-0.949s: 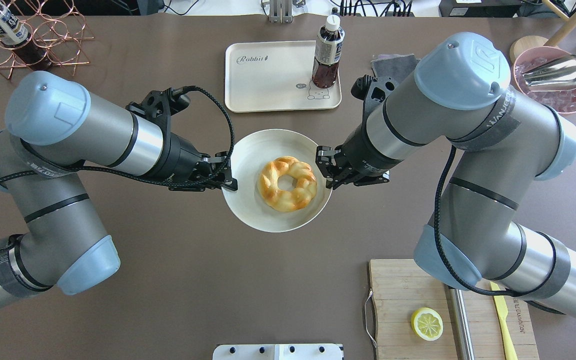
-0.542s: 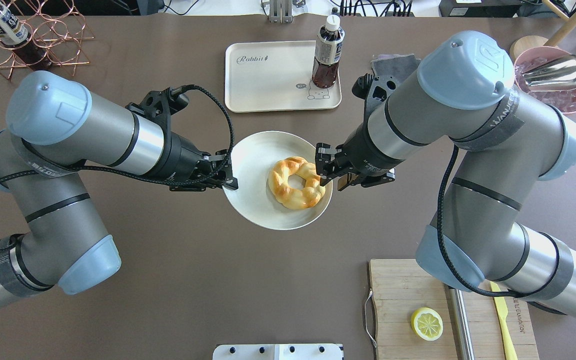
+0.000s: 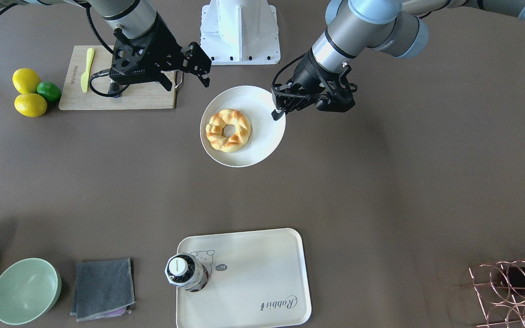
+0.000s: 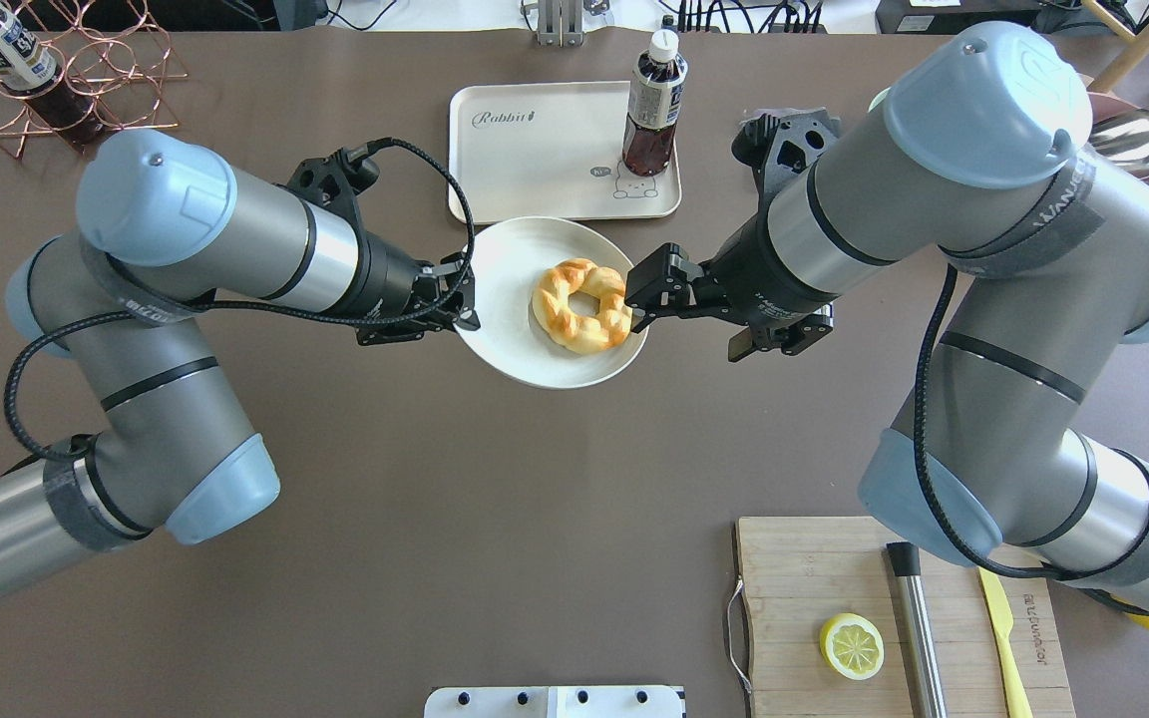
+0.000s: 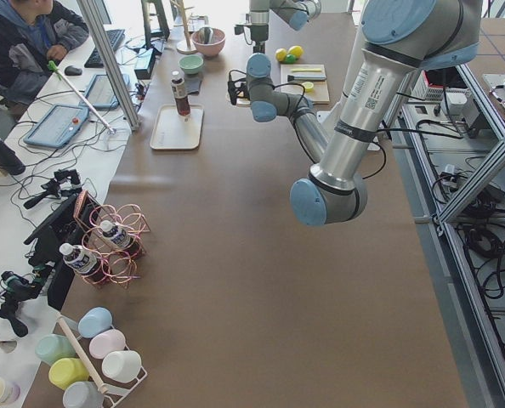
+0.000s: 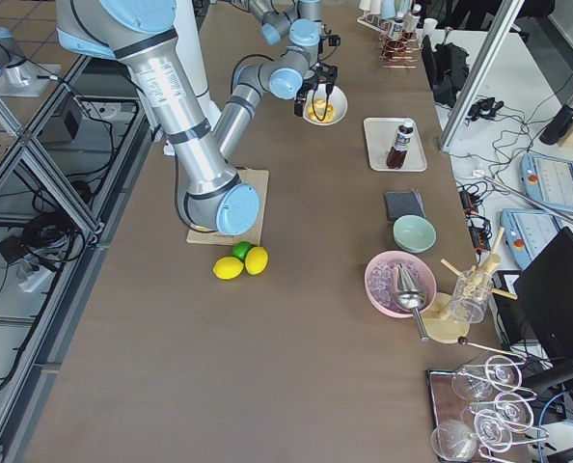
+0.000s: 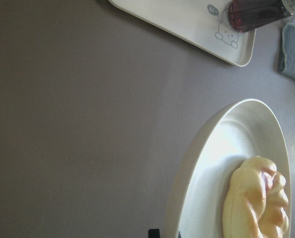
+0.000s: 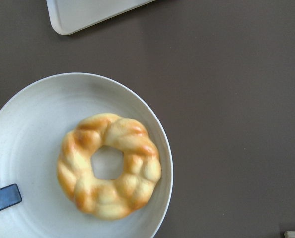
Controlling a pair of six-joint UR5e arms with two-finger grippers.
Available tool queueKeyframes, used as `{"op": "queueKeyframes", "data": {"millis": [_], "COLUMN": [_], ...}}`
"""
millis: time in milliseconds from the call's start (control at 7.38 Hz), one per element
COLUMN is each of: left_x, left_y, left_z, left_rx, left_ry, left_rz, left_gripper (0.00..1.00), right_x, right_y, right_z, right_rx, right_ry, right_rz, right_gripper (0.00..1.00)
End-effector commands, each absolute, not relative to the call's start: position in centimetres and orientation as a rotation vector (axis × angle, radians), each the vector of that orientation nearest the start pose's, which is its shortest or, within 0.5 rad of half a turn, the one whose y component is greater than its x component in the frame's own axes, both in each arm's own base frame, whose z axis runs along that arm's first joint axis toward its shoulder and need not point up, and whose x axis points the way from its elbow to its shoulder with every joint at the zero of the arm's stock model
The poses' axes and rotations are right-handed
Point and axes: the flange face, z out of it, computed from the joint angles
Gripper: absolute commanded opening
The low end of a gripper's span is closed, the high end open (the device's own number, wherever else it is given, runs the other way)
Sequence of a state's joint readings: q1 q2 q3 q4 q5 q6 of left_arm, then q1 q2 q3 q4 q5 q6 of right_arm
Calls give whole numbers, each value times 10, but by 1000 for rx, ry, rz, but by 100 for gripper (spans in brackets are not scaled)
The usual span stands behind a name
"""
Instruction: Place donut on tray
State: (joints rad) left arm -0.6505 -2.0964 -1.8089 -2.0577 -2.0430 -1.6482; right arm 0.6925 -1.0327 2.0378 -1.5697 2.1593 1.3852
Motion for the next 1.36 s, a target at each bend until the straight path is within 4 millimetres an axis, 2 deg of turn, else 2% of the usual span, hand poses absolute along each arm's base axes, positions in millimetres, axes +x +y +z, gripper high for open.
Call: {"op": "queueKeyframes", "data": {"millis": [0,136,271,542,678,814,1085,1220], "left_x": [469,472,471,499,522,540,578,595], "left_y": [-539,-565,-580,-616,-624,-629,-626,-633], "left_z": [224,262,278,278,282,281,283,270], "left_rx": [-67,-69,-100,-78,-68,-66,-39,-25], "left_ry": [1256,1280,1274,1270,1293,1299,1305,1301], "left_rz": [-581,-628,-701,-999,-1130,-1200,-1267,-1289], "left_gripper": [0,0,0,0,0,0,0,0], "right_x": [-347,-332,-324,-309,-302,-298,-297,-297], "right_y": [-409,-409,-412,-401,-403,-405,-408,-409], "right_z": [173,177,182,201,212,223,230,232], "right_rx": [-54,-43,-40,-45,-44,-30,-25,-25], "right_ry": [-1098,-1100,-1095,-1076,-1060,-1042,-1031,-1027], "right_rz": [192,207,223,230,242,221,217,218], "right_gripper": [100,100,100,100,100,100,100,100]}}
